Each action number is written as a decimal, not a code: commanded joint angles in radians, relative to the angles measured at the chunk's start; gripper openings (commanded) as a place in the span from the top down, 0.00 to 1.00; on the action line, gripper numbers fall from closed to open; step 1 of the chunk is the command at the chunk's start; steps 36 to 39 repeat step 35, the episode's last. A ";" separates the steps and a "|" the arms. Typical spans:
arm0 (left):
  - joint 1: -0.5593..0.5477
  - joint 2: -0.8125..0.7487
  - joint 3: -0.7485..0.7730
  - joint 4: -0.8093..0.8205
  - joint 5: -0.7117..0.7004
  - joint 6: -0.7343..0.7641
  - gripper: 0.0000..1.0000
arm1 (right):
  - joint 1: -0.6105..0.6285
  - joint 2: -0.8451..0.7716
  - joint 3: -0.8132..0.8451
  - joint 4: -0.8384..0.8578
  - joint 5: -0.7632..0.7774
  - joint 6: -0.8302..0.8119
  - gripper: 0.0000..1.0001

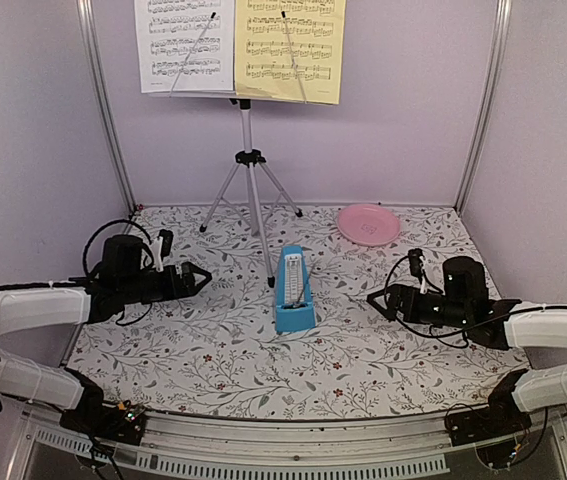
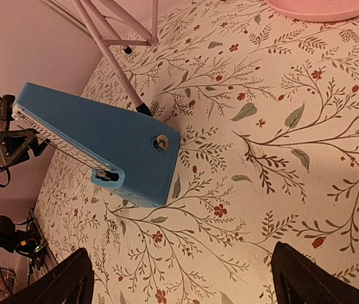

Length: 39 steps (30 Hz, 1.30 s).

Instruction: Set up the instrument practice props

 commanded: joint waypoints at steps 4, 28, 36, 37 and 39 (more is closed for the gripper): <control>0.006 0.002 -0.015 -0.035 -0.040 -0.084 0.01 | -0.004 0.087 -0.012 0.122 -0.067 0.031 0.01; 0.031 0.032 -0.008 -0.059 -0.176 -0.160 0.01 | -0.004 0.089 -0.041 0.145 -0.052 0.048 0.01; 0.036 -0.014 0.009 -0.075 -0.191 -0.139 0.01 | -0.004 0.052 -0.029 0.116 -0.039 0.049 0.01; 0.036 -0.014 0.009 -0.075 -0.191 -0.139 0.01 | -0.004 0.052 -0.029 0.116 -0.039 0.049 0.01; 0.036 -0.014 0.009 -0.075 -0.191 -0.139 0.01 | -0.004 0.052 -0.029 0.116 -0.039 0.049 0.01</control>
